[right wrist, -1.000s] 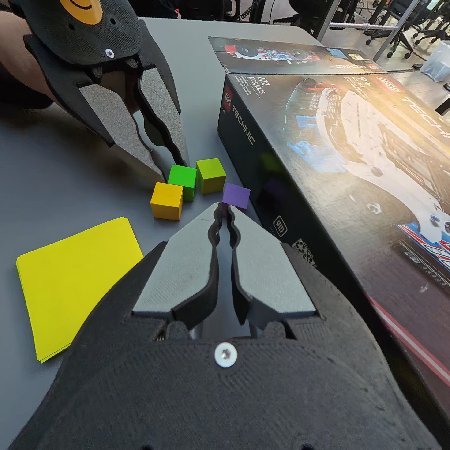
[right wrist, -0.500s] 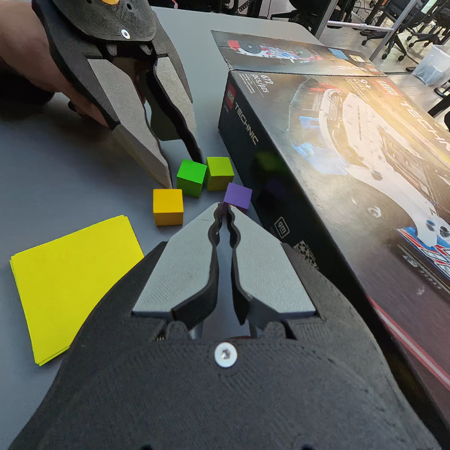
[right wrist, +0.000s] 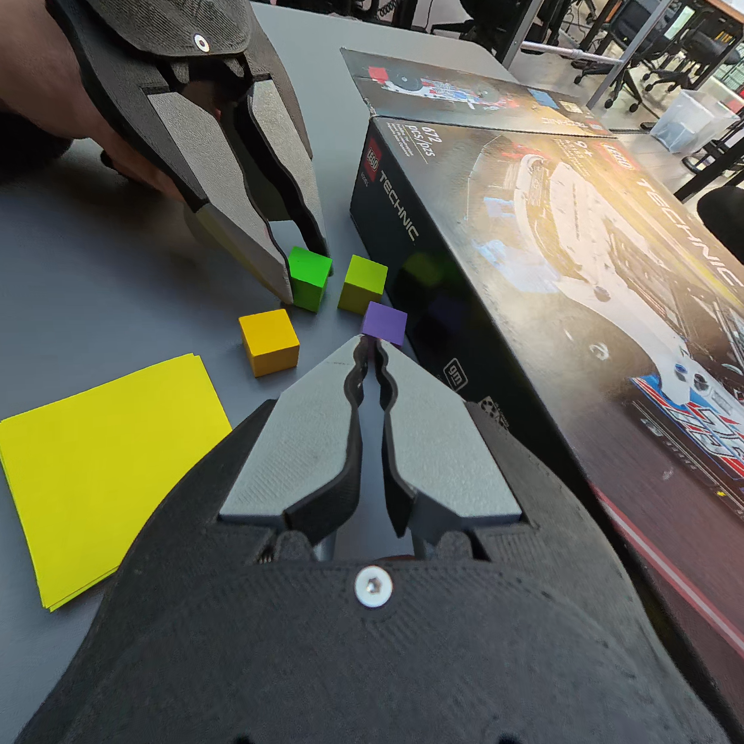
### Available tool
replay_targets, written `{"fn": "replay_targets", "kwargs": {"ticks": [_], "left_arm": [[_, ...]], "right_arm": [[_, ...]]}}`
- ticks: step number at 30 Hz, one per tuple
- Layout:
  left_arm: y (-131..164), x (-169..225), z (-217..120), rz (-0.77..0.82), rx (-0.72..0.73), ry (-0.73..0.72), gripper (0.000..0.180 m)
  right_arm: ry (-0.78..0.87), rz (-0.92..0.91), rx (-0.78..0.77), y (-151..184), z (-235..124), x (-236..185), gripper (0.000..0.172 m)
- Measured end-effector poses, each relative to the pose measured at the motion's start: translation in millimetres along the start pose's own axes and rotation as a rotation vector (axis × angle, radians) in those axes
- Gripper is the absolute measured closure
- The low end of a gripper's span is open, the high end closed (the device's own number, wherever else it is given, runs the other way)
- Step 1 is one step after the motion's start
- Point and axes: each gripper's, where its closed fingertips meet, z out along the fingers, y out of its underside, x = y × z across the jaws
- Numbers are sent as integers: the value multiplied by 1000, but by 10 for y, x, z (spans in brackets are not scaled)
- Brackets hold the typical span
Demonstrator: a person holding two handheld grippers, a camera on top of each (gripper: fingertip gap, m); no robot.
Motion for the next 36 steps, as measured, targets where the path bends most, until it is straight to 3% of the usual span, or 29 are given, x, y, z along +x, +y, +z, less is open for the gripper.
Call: {"fn": "replay_targets", "kwargs": {"ticks": [4,8,16,23,30,36], "left_arm": [[-168,60,-184,36,109,78,149],[-367,481,-350,123,237,275,150],[-168,1208,-137,315,105,461,150],[46,1289,-13,323,-9,506,149],[-109,1217,-150,295,71,500,141],[-263,724,-176,234,137,281,144]], "right_arm": [[27,18,12,-2,-49,79,172],[41,42,26,-17,-76,133,172],[64,29,32,-44,-91,157,172],[62,30,43,-69,-97,147,172],[67,34,53,-78,-113,163,172],[80,73,90,-123,-166,229,172]]}}
